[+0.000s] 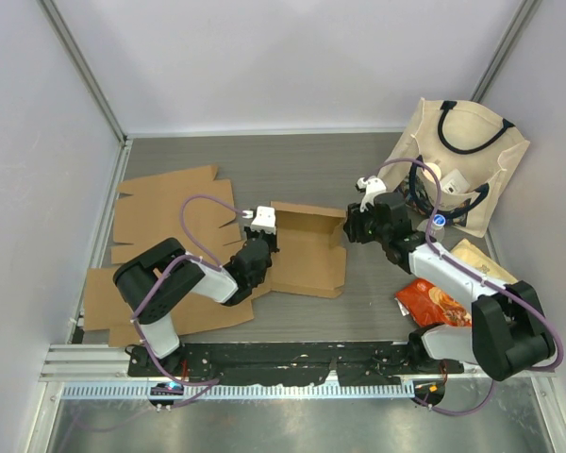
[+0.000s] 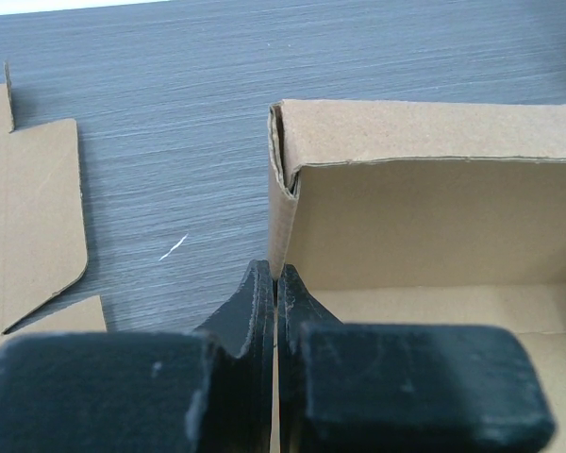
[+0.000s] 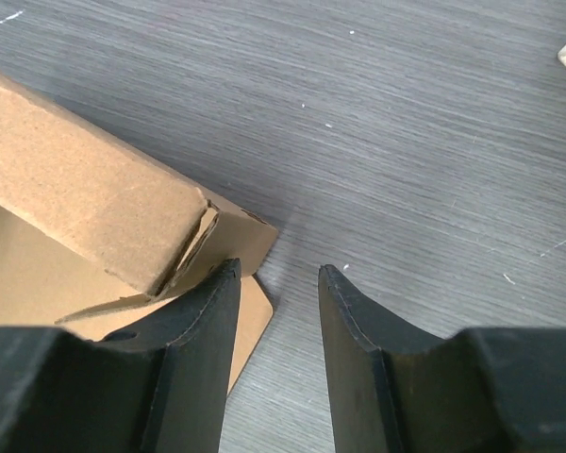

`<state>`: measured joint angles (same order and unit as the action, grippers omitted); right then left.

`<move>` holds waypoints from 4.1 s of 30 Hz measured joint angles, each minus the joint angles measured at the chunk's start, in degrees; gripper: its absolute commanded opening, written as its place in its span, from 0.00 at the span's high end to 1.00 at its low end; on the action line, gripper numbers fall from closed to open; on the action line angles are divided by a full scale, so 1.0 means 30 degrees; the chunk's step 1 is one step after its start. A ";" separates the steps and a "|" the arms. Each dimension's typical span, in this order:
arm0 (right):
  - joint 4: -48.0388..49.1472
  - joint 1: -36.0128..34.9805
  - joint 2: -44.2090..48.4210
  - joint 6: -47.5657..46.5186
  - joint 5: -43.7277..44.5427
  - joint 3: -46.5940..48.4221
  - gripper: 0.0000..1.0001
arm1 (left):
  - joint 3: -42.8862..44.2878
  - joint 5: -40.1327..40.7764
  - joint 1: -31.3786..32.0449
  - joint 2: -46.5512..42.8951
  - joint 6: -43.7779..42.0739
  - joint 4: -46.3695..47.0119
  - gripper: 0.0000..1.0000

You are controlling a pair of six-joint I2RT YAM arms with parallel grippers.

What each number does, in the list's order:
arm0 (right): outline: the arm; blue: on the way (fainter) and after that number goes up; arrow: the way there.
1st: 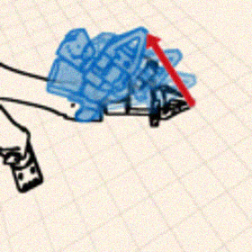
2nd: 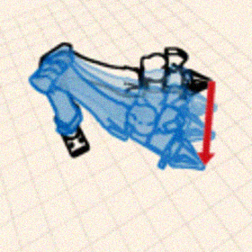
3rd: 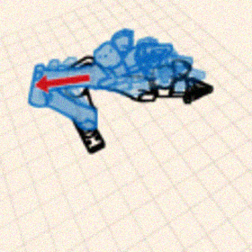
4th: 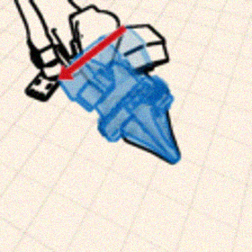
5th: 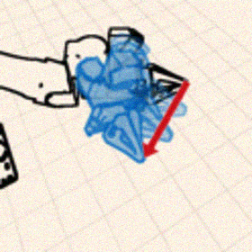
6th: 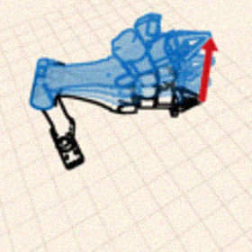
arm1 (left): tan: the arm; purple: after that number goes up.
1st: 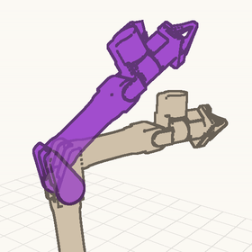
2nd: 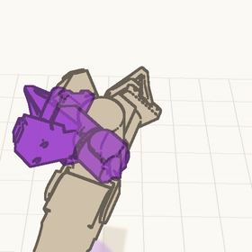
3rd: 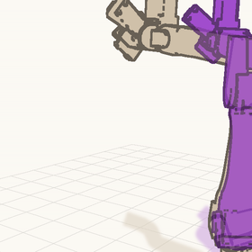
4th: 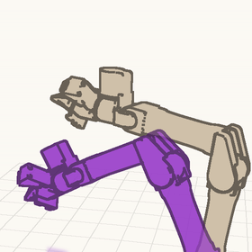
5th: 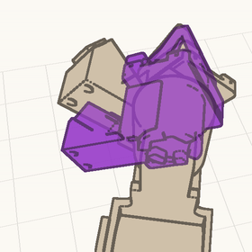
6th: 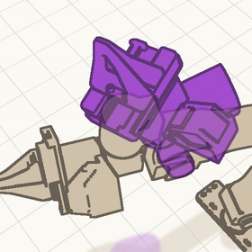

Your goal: Fold the paper box

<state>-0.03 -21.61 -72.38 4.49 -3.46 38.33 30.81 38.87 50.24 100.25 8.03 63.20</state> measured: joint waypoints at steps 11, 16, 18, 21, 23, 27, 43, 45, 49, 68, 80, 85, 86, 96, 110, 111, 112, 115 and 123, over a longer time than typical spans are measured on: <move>0.2535 -0.0189 0.2674 0.0889 -0.0029 -0.2725 0.56 | 0.0000 -0.0124 0.0000 0.0000 0.0219 -0.0080 1.00; 0.3286 -0.0211 0.3636 0.1078 -0.0590 -0.3861 0.54 | 0.0000 -0.0197 0.0015 0.0000 0.0313 -0.0175 1.00; 0.3643 -0.0240 0.3803 0.1078 -0.0882 -0.4182 0.52 | 0.0000 -0.0197 0.0015 0.0000 0.0321 -0.0270 1.00; 0.4284 -0.0240 0.3883 0.1086 -0.1508 -0.4517 0.50 | 0.0000 -0.0189 0.0015 0.0000 0.0328 -0.0430 1.00; 0.4728 -0.0240 0.3883 0.1107 -0.1974 -0.4692 0.50 | 0.0000 -0.0160 0.0000 0.0000 0.0328 -0.0466 1.00; 0.5515 -0.0240 0.3876 0.1144 -0.1953 -0.5093 0.50 | 0.0000 -0.0168 -0.0007 -0.0007 0.0357 -0.0568 1.00; 0.5705 -0.0240 0.3279 0.2229 -0.2616 -0.5129 0.47 | 0.0335 0.0029 -0.0044 -0.1078 0.0627 -0.3118 1.00; 0.4881 -0.0262 0.4022 0.2368 -0.2251 -0.5129 0.46 | 0.0648 0.0022 -0.0036 -0.1078 0.0612 -0.3373 1.00; 0.4116 -0.0262 0.5136 0.2535 -0.1792 -0.5129 0.47 | 0.0947 0.0029 0.0000 -0.0984 0.0656 -0.3308 1.00; 0.1246 -0.0306 0.6178 0.3949 0.0372 -0.4153 0.47 | 0.1188 -0.0211 0.0015 0.0291 0.0576 -0.2710 1.00; -0.2368 0.0510 0.5362 0.3825 0.4452 -0.0466 0.51 | 0.1209 -0.0510 0.0015 0.0481 0.0590 -0.2397 1.00; -0.2907 0.0211 0.3475 0.2980 0.3796 -0.1443 0.51 | 0.1231 -0.0561 0.0007 0.0590 0.0590 -0.2288 1.00; -0.2878 0.0175 0.3169 0.2885 0.3606 -0.1457 0.51 | 0.1239 -0.0568 0.0007 0.0605 0.0590 -0.2280 1.00; 0.1712 -0.0328 0.2484 0.2251 0.1880 -0.3599 0.50 | 0.1260 -0.0670 0.0000 0.0612 0.0590 -0.2273 1.00; 0.7482 -0.0393 0.0452 0.1923 0.1821 -0.4816 0.50 | 0.1260 -0.0852 -0.0007 0.0678 0.0583 -0.2062 1.00; 0.7970 -0.0401 0.0189 0.1909 0.1807 -0.4823 0.50 | 0.1260 -0.0845 -0.0007 0.0678 0.0583 -0.2040 1.00; 0.8524 -0.0408 -0.0058 0.1894 0.1807 -0.4852 0.50 | 0.1260 -0.0845 -0.0007 0.0678 0.0576 -0.2025 1.00; 0.9901 -0.0452 -0.0743 0.1770 0.1960 -0.4867 0.50 | 0.1260 -0.0852 -0.0022 0.0678 0.0532 -0.2004 1.00; 1.2983 -0.0998 -0.2718 0.1647 0.3526 -0.4881 0.57 | 0.1173 -0.0918 -0.0029 0.1100 0.0036 -0.0998 1.00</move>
<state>38.92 -24.60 -80.53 9.43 7.11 23.68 34.33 36.12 50.15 103.55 8.14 60.20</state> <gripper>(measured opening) 0.473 0.020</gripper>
